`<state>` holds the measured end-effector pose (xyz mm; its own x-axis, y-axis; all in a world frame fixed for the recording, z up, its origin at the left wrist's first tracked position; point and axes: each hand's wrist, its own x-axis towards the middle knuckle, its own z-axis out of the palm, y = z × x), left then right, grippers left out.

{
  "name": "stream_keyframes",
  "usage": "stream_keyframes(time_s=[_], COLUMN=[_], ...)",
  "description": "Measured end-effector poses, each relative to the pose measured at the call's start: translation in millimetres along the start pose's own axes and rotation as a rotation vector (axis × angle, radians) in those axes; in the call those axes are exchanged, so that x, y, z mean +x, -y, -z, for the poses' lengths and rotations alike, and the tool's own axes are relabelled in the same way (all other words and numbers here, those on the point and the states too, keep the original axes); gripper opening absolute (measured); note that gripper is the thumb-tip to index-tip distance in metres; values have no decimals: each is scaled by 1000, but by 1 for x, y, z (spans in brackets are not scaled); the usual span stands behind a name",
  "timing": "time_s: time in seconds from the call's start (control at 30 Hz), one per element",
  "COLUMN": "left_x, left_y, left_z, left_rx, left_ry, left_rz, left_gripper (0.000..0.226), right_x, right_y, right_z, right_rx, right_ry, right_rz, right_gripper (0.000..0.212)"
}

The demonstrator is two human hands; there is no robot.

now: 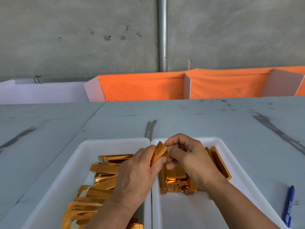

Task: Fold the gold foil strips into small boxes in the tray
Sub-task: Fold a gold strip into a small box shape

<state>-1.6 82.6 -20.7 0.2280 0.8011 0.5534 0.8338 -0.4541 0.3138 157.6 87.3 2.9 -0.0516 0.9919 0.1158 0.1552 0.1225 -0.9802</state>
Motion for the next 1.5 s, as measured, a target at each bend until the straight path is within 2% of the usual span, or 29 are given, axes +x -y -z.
stream_keyframes(time_s=[0.4,0.57,0.9,1.1,1.37,1.5], left_x=[0,1,-1,0,0,0], left_y=[3,1,0,1,4,6], left_z=[-1,0,0,3,1,0], left_rx=[-35,-77,-140,-192,-182,-146], left_ry=[-1,32,44,3,-27,-30], left_rz=[13,-25,-25,21,63,62], left_gripper=[56,68,74,62,65,59], right_x=[-1,2,3,0,-1,1], right_y=[-4,-4,-3,-5,-13,-16], right_z=[-3,1,4,-2,-9,-13], right_rx=[-44,-48,-85,-32,-124,-82], right_ry=[-8,59,116,98,114,93], right_rz=[43,0,-6,32,49,44], right_gripper=[18,36,34,24,35,31])
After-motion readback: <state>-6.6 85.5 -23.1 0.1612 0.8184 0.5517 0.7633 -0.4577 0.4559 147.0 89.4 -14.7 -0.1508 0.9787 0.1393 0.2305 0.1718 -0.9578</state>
